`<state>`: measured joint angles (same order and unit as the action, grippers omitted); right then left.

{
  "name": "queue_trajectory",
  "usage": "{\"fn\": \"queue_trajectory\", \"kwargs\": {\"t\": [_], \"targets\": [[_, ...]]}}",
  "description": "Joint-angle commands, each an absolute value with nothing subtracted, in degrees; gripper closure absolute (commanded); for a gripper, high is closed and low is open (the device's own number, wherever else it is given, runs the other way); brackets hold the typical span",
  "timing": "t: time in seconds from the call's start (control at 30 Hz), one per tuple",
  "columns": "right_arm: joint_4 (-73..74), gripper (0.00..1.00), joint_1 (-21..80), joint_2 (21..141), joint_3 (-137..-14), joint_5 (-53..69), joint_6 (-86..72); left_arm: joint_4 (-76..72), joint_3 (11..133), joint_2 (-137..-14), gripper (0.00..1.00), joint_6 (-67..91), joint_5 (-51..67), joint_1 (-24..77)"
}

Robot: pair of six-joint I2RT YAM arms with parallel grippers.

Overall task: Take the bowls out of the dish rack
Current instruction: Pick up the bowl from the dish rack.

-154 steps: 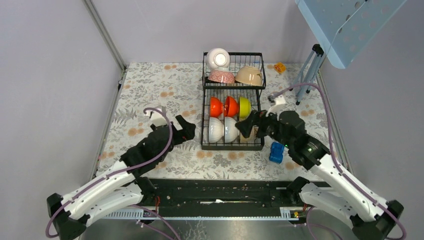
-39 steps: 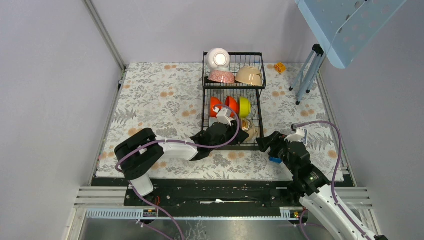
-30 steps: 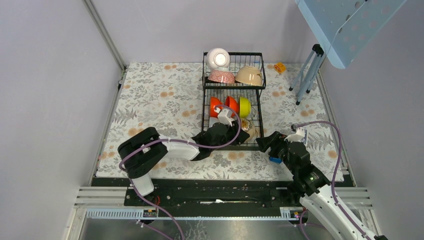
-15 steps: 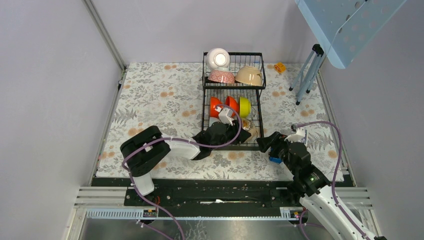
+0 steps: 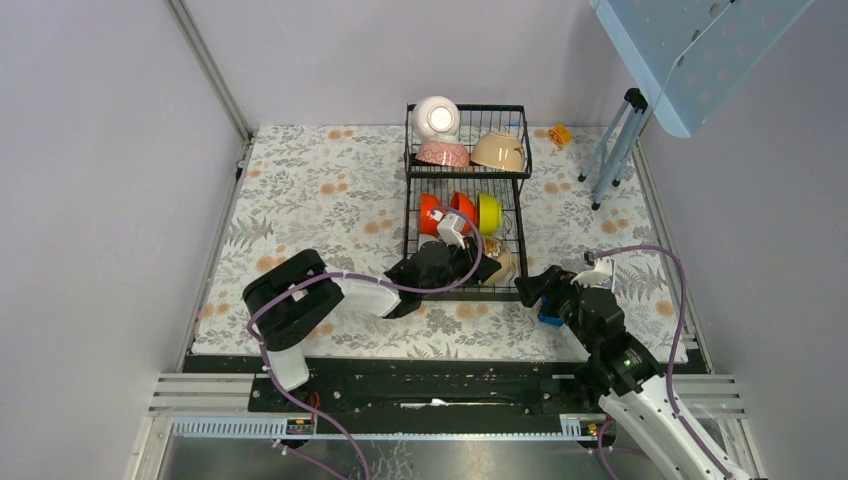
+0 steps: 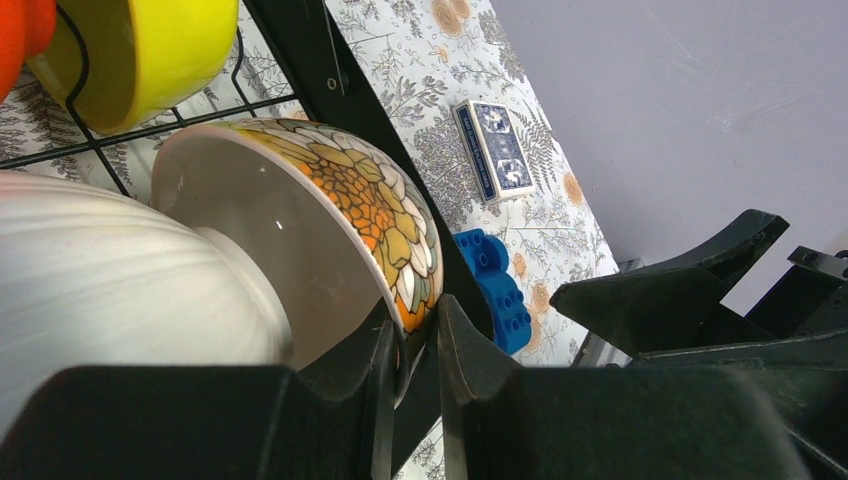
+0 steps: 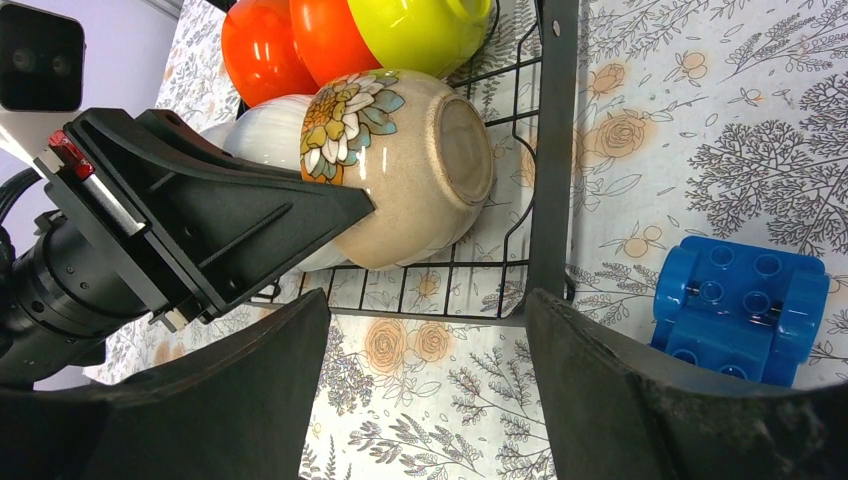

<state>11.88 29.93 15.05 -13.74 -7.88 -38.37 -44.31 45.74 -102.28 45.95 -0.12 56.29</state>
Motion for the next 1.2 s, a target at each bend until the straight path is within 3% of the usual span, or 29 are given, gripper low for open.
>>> {"fn": "queue_trajectory", "kwargs": {"t": [0.0, 0.2, 1.17], "targets": [[12.6, 0.21, 29.7, 13.8, -14.0, -7.6, -37.4, -49.1, 47.7, -102.8, 0.88, 45.3, 2.4, 56.6], [13.0, 0.21, 29.7, 13.4, -14.1, -7.3, -37.4, -51.3, 47.3, -102.5, 1.0, 44.9, 3.7, 56.5], [14.1, 0.19, 29.7, 11.6, -16.3, -6.5, -37.6, -73.8, 40.0, -102.2, 1.0, 47.5, 10.2, 53.9]]}}
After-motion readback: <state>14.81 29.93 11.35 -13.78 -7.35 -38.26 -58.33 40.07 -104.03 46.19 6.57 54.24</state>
